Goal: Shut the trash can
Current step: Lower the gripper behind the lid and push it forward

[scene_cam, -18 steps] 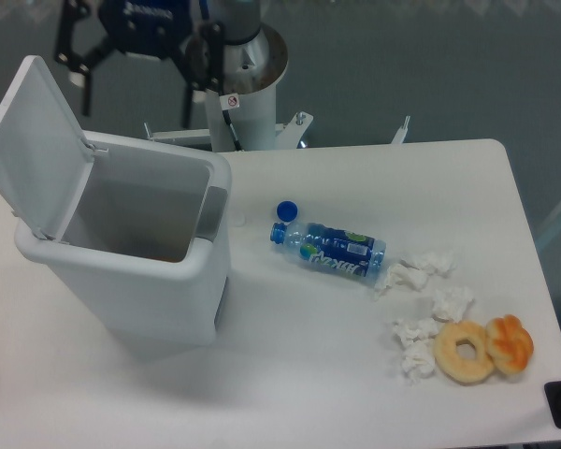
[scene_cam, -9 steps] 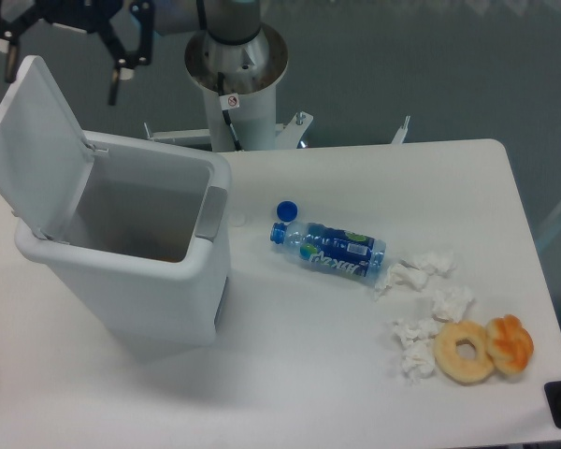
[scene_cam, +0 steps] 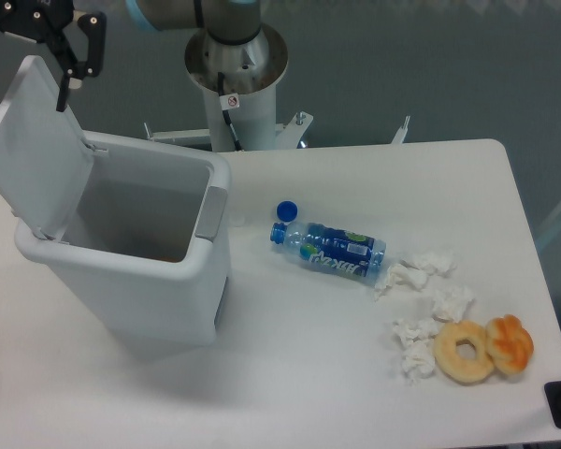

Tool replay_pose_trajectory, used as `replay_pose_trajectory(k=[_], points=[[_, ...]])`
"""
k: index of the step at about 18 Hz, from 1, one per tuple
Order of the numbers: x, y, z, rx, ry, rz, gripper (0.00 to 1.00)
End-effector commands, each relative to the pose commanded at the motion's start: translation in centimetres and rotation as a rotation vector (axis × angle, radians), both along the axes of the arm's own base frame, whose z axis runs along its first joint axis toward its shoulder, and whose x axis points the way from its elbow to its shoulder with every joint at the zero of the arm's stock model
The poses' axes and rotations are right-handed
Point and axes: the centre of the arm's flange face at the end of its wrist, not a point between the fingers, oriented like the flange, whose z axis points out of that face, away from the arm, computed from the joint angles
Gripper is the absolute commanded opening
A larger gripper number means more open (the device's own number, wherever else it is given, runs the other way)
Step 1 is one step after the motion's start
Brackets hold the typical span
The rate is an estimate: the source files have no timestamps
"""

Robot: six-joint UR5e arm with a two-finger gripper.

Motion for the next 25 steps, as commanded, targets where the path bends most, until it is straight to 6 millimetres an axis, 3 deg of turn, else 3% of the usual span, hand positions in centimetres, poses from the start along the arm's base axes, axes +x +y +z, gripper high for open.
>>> replay_pose_trajectory(k=[6, 12, 16, 20, 25], points=[[-0.7, 0.3, -2.1, -0.058, 0.034, 0.000, 1.00], [-1.0, 0.4, -2.2, -0.069, 0.048, 0.006, 1.00], [-2.9, 0.3, -2.9, -0.110, 0.083, 0.041, 1.00], [-7.0, -1.0, -3.5, -0.150, 0.078, 0.088, 1.00], [-9.7, -2.0, -3.7, -0.161, 0.076, 0.129, 1.00]])
